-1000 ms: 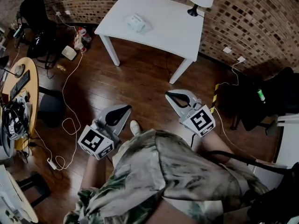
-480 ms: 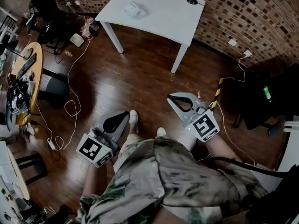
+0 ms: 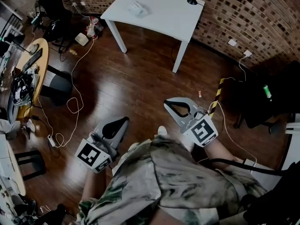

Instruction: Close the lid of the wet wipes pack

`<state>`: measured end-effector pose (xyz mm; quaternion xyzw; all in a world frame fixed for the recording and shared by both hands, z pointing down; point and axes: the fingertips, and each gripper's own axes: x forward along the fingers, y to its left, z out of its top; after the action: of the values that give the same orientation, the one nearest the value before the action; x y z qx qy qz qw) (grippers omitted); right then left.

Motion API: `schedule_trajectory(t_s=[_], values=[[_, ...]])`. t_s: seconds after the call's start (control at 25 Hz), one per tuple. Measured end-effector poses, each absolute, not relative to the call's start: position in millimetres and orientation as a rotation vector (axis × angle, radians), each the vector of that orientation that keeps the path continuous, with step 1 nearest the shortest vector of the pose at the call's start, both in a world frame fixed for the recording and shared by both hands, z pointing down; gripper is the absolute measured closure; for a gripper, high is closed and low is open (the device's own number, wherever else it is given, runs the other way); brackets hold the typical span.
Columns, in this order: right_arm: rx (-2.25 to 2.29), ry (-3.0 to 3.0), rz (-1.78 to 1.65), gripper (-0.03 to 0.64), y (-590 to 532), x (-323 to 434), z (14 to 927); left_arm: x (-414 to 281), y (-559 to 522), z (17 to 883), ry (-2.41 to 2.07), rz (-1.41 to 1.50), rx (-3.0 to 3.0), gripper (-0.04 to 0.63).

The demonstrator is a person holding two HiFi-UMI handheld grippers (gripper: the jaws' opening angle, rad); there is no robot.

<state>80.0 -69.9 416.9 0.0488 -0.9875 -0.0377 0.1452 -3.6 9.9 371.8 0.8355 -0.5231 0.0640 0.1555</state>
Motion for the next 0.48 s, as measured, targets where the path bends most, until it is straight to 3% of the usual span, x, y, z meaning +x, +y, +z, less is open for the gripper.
schedule_trajectory(t_s=[0.48], values=[[0.137,-2.835,-0.196,0.611,80.3,29.6,397.8,-54.2,176.3,365.3,-1.547,0.061,2.392,0.595]])
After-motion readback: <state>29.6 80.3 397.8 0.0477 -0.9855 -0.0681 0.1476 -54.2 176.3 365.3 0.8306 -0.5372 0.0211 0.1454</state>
